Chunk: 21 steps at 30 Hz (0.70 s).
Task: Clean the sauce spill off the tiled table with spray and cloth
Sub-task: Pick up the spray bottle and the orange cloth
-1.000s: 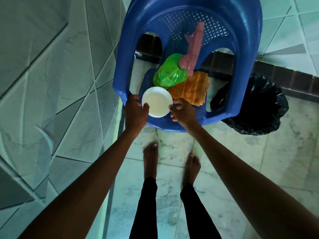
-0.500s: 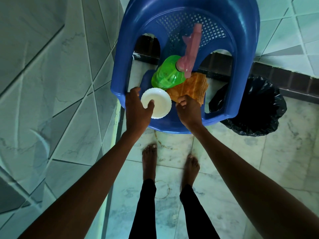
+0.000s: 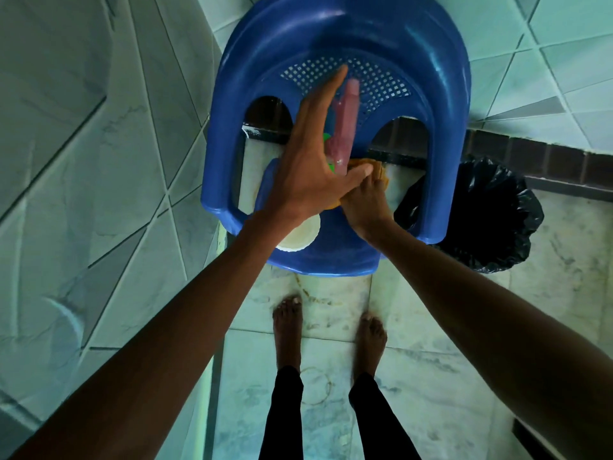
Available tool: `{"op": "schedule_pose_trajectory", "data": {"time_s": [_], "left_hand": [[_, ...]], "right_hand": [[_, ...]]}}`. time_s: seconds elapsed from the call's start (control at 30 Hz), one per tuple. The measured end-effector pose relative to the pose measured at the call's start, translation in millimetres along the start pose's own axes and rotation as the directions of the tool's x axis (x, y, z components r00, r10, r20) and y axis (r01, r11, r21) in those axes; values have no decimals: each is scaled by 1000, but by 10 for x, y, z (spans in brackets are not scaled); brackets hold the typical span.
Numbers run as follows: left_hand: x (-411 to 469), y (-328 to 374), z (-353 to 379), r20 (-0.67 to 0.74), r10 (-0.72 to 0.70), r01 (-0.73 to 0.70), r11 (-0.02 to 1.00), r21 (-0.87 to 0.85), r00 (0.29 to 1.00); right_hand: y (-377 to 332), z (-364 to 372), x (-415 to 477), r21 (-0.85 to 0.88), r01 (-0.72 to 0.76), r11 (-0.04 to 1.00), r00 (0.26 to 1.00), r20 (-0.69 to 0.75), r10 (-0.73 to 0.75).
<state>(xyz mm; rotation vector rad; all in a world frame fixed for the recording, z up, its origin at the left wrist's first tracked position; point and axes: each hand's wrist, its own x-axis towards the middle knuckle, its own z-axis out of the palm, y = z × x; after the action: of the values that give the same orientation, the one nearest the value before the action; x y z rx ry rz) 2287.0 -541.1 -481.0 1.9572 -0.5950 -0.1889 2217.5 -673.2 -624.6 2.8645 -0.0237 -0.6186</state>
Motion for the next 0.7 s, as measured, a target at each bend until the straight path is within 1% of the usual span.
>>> {"op": "schedule_pose_trajectory", "data": {"time_s": [0.03,0.07,0.13,0.17,0.2,0.23,0.27,0.33,0.4,0.47,0.57,0.63,0.7], "left_hand": [[48,-16,2,3,24,-24,999,23,1000],[81,-31,1,5,46,-46,998,50,999],[124,-68,1,12,65,-66,991,117,998],[142,-92,3,12,63,-64,987,145,998],[155,-124,2,11,53,-54,986,157,999],[169,-158,-3,9,35,-36,989,145,999],[178,-185,-9,6,17,-18,994,111,1000],[185,-221,-11,0,-17,17,999,35,1000],[198,-204,23,0,-48,48,999,-22,999],[236,-188,84,-30,-96,93,993,-70,995],[331,-152,120,-82,-124,114,986,-123,989],[387,-28,61,-110,-100,81,983,-167,989],[436,131,-19,-152,-72,41,979,-201,986]], "right_hand": [[0,-16,29,-81,-3,997,998,-56,-2],[6,-46,57,-114,-9,993,994,-106,-4],[26,-159,103,-111,15,994,984,-174,-34],[38,-235,105,-72,28,997,983,-179,-41],[49,-299,93,3,24,1000,988,-150,-24],[59,-312,82,85,11,996,997,-83,-4],[88,-305,67,168,-26,985,997,-63,37],[156,-300,38,356,-123,926,983,-86,164],[223,-329,12,586,-163,794,959,-95,268],[293,-399,-17,750,-155,643,949,-68,308],[355,-569,-94,870,-152,469,936,-26,352],[381,-766,-205,937,-149,318,929,22,370],[412,-970,-316,974,-173,147,913,103,395]]}}
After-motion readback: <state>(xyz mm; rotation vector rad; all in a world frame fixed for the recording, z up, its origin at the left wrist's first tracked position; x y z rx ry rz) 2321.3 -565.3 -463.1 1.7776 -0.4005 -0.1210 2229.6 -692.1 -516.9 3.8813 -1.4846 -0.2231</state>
